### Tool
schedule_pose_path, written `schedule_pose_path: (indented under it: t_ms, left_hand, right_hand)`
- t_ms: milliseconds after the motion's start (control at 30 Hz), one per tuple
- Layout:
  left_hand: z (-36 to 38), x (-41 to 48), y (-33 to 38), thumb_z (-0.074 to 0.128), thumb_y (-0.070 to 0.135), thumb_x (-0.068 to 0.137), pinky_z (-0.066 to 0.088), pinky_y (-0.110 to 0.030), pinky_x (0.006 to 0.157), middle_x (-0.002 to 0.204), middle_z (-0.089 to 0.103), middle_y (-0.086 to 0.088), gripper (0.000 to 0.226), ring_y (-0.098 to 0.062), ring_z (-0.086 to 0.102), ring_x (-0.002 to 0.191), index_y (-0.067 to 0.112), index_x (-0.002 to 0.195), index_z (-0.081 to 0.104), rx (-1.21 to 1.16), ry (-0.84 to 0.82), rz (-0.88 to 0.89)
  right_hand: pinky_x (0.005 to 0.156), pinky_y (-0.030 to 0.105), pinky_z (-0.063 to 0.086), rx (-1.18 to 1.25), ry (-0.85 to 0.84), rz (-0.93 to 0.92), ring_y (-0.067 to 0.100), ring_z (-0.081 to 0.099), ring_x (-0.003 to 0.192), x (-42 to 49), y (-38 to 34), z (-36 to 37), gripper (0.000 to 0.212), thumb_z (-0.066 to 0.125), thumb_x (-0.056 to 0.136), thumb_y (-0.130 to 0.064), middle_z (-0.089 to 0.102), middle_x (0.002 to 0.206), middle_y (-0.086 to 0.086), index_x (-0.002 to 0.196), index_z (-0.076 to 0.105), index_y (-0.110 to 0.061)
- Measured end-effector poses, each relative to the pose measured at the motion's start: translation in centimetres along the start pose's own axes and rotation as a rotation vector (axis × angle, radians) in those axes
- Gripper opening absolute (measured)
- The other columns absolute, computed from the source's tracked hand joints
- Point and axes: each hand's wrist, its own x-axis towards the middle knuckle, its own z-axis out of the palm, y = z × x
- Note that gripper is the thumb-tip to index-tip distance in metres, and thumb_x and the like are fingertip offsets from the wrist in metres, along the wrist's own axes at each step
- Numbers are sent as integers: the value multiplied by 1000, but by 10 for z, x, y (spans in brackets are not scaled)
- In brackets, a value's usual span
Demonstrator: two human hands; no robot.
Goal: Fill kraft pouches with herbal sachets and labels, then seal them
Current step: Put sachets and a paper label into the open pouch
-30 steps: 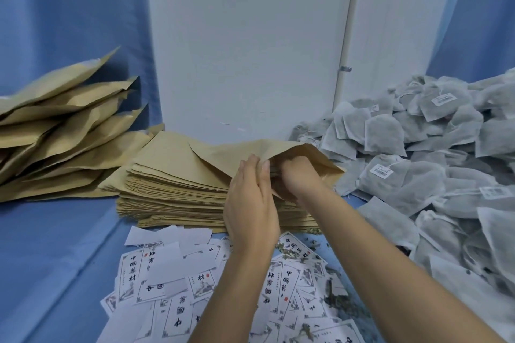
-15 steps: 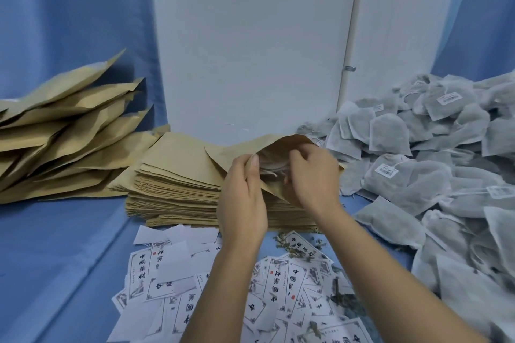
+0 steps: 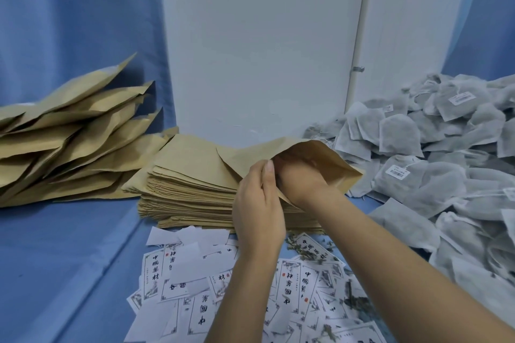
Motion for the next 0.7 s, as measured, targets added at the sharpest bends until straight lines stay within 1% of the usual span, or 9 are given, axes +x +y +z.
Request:
schedule_pose_path:
  t_ms: [67,133,200,300,400,467,567,633,700]
  left_hand:
    - [-2,2,1,20,59,89,45,-34,81,94,60,15,51,-9,55,94,28,106,57,-12,-8,-4]
    - [-4,5,-1,17,63,86,40,-38,97,116,57,10,65,-12,48,113,22,120,52,63,1,6]
    - [-5,8,-2,18,67,83,36,-37,100,129,48,2,73,-14,34,124,17,128,45,127,18,-18]
    - [-5,10,-4,34,51,86,29,-25,91,119,38,2,49,-13,30,116,14,117,40,39,-18,-62]
    - [-9,13,-3,36,35,89,29,-25,90,107,37,4,21,-12,35,106,17,100,38,-43,-91,-61]
    - [-11,16,-2,42,26,95,36,-26,85,101,45,3,6,-16,45,99,20,94,42,-86,-92,-49]
    - [-15,20,-5,50,23,97,42,-23,74,94,59,0,8,-13,56,87,18,92,55,-106,-41,-20]
    - [-17,20,-6,55,23,95,41,-11,68,87,64,4,10,-1,57,79,16,91,61,-123,-5,-21]
    - [-17,19,-7,57,22,94,40,-5,65,83,65,10,11,6,58,76,15,90,64,-148,10,-27]
  right_hand:
    - [76,31,40,116,60,-2,30,55,106,0,0,3,29,46,95,-17,56,121,9,123,49,-14]
    - [74,35,48,329,192,39,29,59,97,-5,-1,2,27,54,91,-20,61,107,6,116,51,-13]
    - [79,36,49,440,338,57,21,59,97,-13,-2,1,30,62,86,-27,63,105,1,112,57,-13]
    - [70,23,43,571,559,49,3,51,80,-34,-11,1,15,66,85,-26,57,88,-8,95,59,-17]
    - [55,21,34,734,606,-11,8,44,57,-58,-19,-2,13,55,84,-24,50,62,-6,72,52,-20]
    - [50,22,30,754,448,-49,8,41,49,-68,-21,-5,18,50,80,-27,50,53,-3,63,50,-24]
    - [48,28,39,689,31,-45,10,49,45,-70,-21,-12,21,52,75,-28,61,54,1,58,58,-19]
    - [49,24,44,620,-281,-20,9,57,51,-68,-18,-14,14,60,78,-19,67,60,-2,66,67,-16]
    - [59,23,47,484,-547,21,8,62,67,-69,-13,-12,9,70,78,-24,71,78,-4,84,71,-17]
